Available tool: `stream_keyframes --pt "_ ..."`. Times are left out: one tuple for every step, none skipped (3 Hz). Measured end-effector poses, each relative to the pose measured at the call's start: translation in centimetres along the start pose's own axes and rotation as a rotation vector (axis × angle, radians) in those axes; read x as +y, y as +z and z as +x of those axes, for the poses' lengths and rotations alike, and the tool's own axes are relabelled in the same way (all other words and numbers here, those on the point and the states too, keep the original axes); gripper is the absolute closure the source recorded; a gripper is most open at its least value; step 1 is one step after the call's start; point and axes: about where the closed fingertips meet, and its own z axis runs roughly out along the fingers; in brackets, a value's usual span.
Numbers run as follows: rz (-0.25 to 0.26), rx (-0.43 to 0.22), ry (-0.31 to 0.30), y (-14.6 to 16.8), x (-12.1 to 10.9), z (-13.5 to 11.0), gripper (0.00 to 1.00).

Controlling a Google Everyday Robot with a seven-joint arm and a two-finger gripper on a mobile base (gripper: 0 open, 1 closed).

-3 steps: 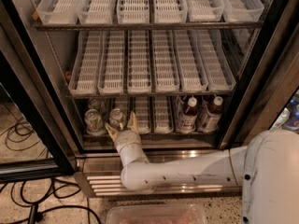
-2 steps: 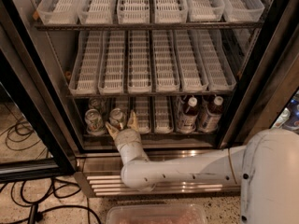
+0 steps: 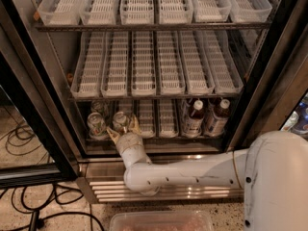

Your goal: Pick 7up can from bottom shelf of fridge

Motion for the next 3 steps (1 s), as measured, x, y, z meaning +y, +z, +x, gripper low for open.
stream_keyframes --pt "-0.024 0.005 0.004 0.36 0.54 0.16 0.54" --pt "-0.043 0.006 0.010 0.52 0.88 0.21 0.77" --pt "-0.044 0.006 0.010 0.53 0.90 0.21 1.00"
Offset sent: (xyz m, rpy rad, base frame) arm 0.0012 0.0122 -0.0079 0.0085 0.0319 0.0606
